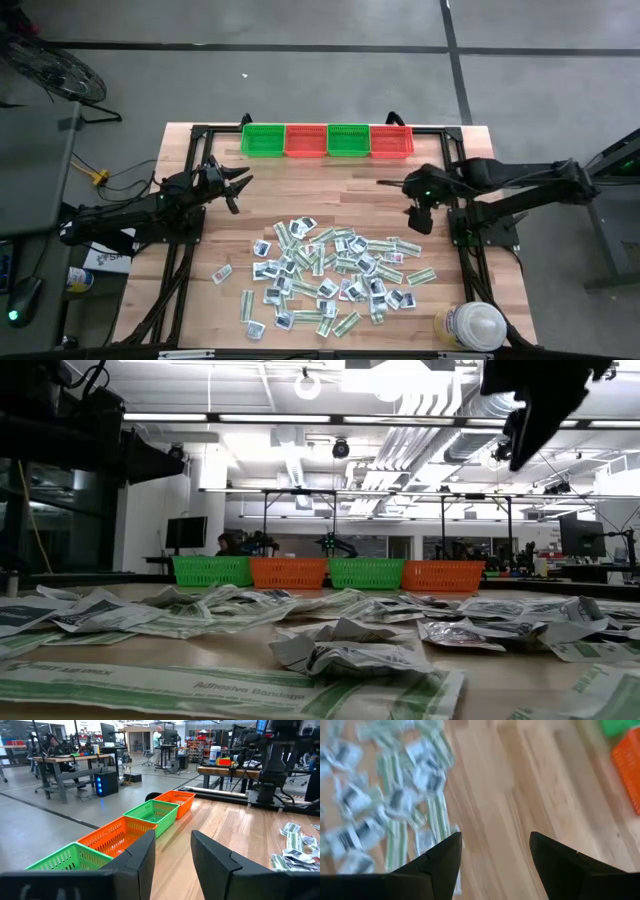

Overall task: Pick & Place First Aid Supplies
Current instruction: Put the green bandage pack in the right orange bin

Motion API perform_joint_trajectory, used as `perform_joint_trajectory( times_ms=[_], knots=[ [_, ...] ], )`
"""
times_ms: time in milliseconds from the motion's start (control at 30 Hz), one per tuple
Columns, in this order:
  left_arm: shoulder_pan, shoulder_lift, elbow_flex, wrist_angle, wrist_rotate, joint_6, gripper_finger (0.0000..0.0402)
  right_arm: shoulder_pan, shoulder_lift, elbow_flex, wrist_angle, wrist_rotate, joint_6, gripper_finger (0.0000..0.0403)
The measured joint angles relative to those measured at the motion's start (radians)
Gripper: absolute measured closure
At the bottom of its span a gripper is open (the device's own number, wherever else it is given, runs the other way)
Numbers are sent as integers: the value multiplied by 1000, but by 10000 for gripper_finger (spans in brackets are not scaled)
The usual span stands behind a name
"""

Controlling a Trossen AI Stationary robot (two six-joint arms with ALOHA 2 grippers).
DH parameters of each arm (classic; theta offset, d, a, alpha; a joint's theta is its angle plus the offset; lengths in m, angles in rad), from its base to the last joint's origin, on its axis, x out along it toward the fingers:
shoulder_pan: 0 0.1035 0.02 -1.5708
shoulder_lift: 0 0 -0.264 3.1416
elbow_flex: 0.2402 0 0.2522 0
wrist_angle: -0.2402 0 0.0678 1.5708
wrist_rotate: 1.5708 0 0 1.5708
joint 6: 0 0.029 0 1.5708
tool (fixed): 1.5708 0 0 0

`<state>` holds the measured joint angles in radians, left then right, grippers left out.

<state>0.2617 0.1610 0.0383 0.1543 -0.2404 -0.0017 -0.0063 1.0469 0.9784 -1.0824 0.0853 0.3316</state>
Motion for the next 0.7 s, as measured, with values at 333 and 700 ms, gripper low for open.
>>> perform_joint_trajectory(
  times_ms=[333, 700],
  knots=[
    [0, 0, 0, 0, 0, 0, 279, 0, 129, -13, -166, -23, 124, 175],
    [0, 0, 0, 0, 0, 0, 279, 2, 212, -55, -152, -245, 125, 177]
  ],
)
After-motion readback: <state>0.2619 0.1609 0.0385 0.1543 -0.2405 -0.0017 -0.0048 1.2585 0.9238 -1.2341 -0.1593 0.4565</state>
